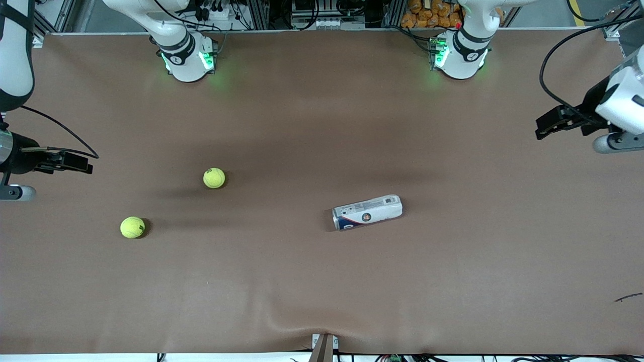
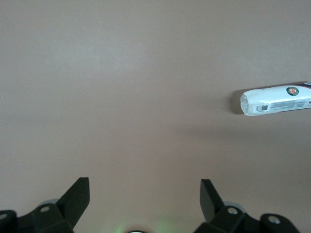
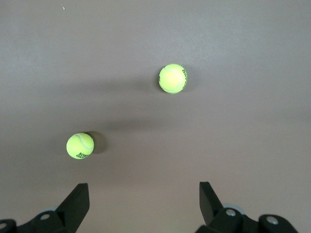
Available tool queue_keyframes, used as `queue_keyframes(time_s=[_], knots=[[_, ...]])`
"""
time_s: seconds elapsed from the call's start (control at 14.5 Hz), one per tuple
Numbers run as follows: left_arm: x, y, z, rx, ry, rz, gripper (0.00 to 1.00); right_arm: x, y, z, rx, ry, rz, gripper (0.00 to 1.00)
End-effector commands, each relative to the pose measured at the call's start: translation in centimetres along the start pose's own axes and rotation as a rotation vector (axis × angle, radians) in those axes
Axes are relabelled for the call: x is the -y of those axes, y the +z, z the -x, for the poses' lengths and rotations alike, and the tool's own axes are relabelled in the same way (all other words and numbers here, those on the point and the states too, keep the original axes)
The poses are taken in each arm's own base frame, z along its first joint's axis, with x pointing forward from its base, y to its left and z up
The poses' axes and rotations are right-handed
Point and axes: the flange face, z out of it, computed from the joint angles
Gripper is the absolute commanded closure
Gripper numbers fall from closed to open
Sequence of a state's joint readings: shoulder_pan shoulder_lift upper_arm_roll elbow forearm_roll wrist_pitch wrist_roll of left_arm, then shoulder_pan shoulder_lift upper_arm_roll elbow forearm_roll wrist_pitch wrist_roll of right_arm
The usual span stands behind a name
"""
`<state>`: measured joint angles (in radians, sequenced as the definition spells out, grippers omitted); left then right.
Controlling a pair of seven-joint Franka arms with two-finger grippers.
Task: Insert tennis ball vertically with right arm
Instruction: 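Move the left gripper down over the white tennis can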
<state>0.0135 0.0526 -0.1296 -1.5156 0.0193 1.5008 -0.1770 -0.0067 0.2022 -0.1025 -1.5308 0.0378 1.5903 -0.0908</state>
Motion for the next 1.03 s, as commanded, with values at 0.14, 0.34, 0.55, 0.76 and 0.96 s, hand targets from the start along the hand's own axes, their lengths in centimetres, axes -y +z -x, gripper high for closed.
queue_keyframes(time_s=[0.14, 0.34, 0.55, 0.76, 0.96], knots=[[-5.6, 3.3, -2.7, 0.036, 0.099, -0.004, 0.00, 0.0, -0.2, -0.2, -0.004, -0.014, -0.006, 0.00], [-11.6, 7.2, -3.4, 0.067, 0.194, -0.022, 0.00, -0.1, 0.0, -0.3, 0.001, -0.012, -0.006, 0.00], [-17.2, 10.6, -4.1, 0.082, 0.272, -0.025, 0.00, -0.1, 0.1, -0.2, 0.002, -0.012, -0.007, 0.00], [-22.0, 13.7, -5.3, 0.093, 0.332, -0.038, 0.00, -0.1, 0.2, -0.2, 0.005, -0.012, -0.007, 0.00], [-24.6, 16.8, -6.4, 0.083, 0.361, -0.029, 0.00, -0.2, 0.7, -0.2, 0.015, -0.010, -0.006, 0.00]])
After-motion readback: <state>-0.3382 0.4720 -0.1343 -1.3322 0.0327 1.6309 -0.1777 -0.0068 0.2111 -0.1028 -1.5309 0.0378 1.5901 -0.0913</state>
